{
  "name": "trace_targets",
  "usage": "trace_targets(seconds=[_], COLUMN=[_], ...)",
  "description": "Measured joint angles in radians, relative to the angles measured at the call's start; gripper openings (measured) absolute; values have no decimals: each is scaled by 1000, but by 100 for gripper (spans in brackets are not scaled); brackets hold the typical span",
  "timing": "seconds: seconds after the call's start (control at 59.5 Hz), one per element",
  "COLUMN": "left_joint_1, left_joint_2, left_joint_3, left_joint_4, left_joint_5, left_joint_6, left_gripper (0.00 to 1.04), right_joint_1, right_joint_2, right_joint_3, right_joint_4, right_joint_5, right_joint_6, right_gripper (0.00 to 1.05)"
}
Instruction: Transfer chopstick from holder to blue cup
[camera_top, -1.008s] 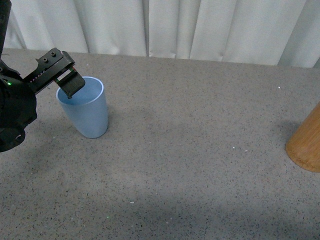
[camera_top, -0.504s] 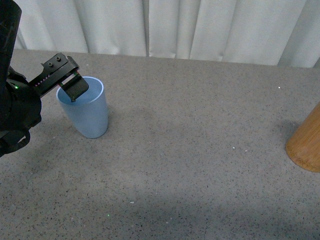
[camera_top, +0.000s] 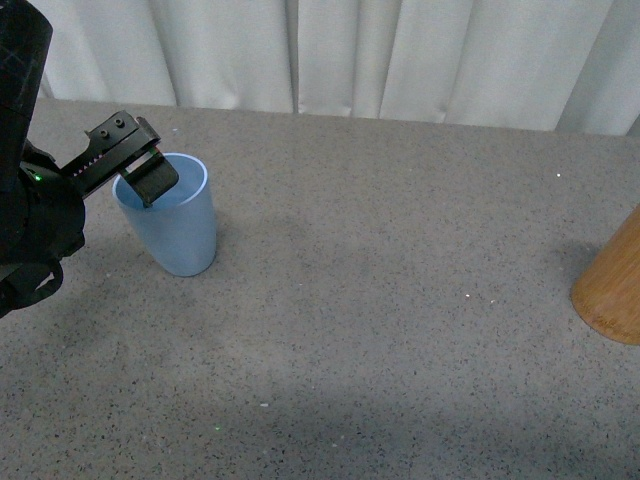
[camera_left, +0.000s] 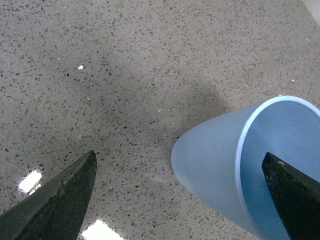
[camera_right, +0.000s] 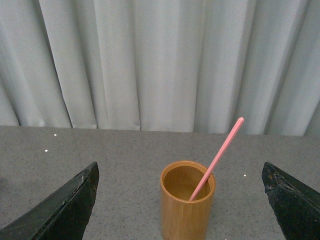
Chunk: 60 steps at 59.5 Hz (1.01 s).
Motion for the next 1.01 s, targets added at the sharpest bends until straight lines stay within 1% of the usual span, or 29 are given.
trace_targets(seconds=[0.722, 0.772, 0.873, 0.974, 1.008], left_joint_1=[-1, -3, -9, -15, -17], left_joint_2=[38, 43, 53, 63, 64], left_joint_3=[3, 5, 11, 17, 19], left_joint_4=[13, 26, 31, 36, 39], left_joint_5=[-3, 3, 10, 29, 32], left_joint_6=[2, 8, 13, 12, 11], left_gripper=[98, 92, 74, 58, 55], right_joint_1=[0, 0, 0, 0, 0], right_joint_2=[0, 0, 0, 0, 0], right_joint_3=[0, 0, 0, 0, 0], right_joint_4=[0, 0, 0, 0, 0], right_joint_5=[0, 0, 0, 0, 0], right_joint_6=[0, 0, 0, 0, 0], right_gripper=[95, 95, 95, 95, 95])
